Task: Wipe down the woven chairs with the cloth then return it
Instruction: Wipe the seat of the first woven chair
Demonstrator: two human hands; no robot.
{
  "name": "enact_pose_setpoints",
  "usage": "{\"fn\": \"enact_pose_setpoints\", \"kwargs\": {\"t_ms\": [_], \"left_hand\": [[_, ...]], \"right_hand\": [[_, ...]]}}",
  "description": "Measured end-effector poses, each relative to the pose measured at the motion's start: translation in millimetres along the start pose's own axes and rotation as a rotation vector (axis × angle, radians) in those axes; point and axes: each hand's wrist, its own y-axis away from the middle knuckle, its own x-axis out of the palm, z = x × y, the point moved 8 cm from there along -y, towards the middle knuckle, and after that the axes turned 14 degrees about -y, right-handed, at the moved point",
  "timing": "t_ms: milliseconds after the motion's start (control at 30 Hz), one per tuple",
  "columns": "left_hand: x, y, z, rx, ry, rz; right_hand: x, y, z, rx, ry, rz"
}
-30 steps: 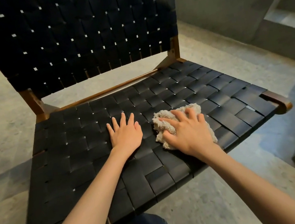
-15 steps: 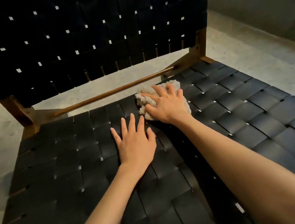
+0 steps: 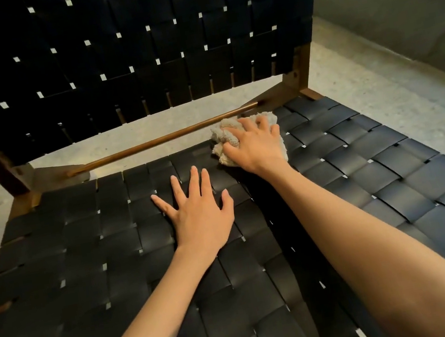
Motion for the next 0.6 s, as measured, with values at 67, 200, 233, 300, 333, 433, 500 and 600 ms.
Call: {"fn": "enact_pose_setpoints", "kwargs": {"t_ms": [67,200,233,300,333,433,500,600], "left_hand": [[-1.4,1.3,0.2,0.008,0.002,0.003],[-1.7,4.3,-0.1,0.019,-0.018,0.015],[-1.2,5.8,-1.1,0.026,-0.019,0.027],[-0.3,11.6,-5.4,0.042,-0.018,0.057],[-0.2,15.9,-9.0,0.048,-0.017,0.072],[-1.8,31.1,-24.0,0.074,-0.006,0.115],[-2.7,39.3,-33.7,0.102,0.003,0.149],[-5.5,51.5,-47.5,0.152,0.037,0.175]], "right_hand": [[-6.3,22.2,-0.9,-0.016,0.004,0.026],[-22.3,78.5,-9.1,0.003,0.052,0.096],[-27.9,94.3,-12.7,0.025,0.058,0.102],[-40.0,127.9,-18.0,0.069,0.063,0.09],[-46.2,144.8,-19.3,0.087,0.072,0.073],[-62.3,190.6,-18.0,0.122,0.103,0.018],[-71.5,215.0,-18.0,0.152,0.117,-0.02],[-82.3,246.7,-19.0,0.169,0.13,-0.062]]}}
